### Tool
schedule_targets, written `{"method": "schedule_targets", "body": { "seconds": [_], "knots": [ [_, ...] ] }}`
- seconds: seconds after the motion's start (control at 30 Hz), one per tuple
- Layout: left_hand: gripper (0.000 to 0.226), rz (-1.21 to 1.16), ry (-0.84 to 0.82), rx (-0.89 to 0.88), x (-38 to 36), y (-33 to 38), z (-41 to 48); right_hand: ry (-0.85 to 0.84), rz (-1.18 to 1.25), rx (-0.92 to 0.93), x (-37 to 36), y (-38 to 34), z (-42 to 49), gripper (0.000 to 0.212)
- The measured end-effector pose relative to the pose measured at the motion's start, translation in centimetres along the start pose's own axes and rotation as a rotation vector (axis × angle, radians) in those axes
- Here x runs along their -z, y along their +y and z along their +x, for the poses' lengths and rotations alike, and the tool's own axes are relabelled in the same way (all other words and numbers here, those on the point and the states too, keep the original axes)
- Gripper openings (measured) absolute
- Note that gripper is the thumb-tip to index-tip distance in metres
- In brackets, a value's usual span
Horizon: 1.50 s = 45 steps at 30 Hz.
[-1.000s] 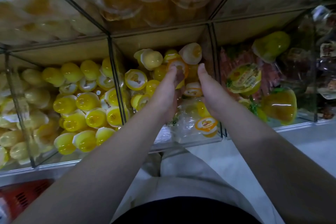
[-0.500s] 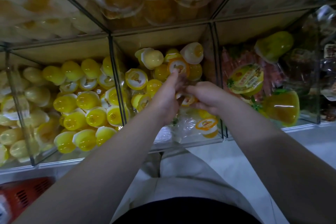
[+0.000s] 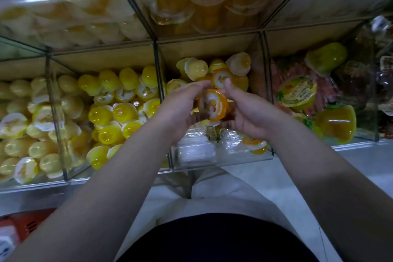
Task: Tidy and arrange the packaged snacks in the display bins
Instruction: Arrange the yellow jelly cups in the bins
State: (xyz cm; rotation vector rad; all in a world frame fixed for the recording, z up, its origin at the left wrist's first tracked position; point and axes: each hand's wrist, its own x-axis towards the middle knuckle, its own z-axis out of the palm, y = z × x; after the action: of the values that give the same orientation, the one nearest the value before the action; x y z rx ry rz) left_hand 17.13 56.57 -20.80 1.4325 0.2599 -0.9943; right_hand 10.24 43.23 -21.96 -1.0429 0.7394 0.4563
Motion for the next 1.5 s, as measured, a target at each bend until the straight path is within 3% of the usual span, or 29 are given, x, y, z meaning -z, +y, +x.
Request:
{"method": "schedule_targets", "body": {
  "seconds": [0.07,0.13,0.27,0.5,0.7,0.93,1.1,1.17,1.37,1.5],
  "knots": [
    [0.027,-0.003,-0.007,-0.023,1.2,0.9,-1.0,0.007,0.015,0.016,-1.5,-0.6,-0.7,0.044],
    [0.028,-0.028,-0.021,-0.049,2.3,1.7,-2.1,-0.007,0.041,0.057,-3.2,-1.1,-1.3,0.03],
    [0.019,-0.064,-0.015,-0.119,4.5,3.2,-4.2,-0.067,0.067,0.122,-6.4,-1.9,-2.2,0.017],
    [0.02,0.071,-0.044,-0.132,8.2,6.7,-7.4,-0.008,0.023,0.218,-11.5,-3.5,-3.6,0.027],
    [0.009,0.072,-0.088,-0.267,10.4,8.7,-9.3,0.053,0.11,0.213,-15.5,-5.5,-4.8,0.047],
    [0.013,0.078,-0.021,-0.448,13.6,11.3,-10.2,-0.048,0.194,0.303,-19.2,-7.4,-5.4,0.037],
    [0.022,0.004,-0.02,-0.568,15.9,12.9,-10.6,-0.079,0.092,0.37,-21.6,-8.4,-4.9,0.022],
    [0.022,0.0,-0.032,-0.607,16.7,13.6,-10.6,-0.085,0.061,0.398,-22.6,-8.7,-4.4,0.029],
    [0.021,0.08,0.022,-0.71,18.7,15.6,-10.2,0.095,-0.153,0.548,-24.7,-10.8,-3.4,0.024],
    [0.051,0.101,0.105,-0.732,19.7,17.3,-9.6,0.169,-0.362,0.708,-25.5,-12.9,-2.5,0.03]
  ]
}}
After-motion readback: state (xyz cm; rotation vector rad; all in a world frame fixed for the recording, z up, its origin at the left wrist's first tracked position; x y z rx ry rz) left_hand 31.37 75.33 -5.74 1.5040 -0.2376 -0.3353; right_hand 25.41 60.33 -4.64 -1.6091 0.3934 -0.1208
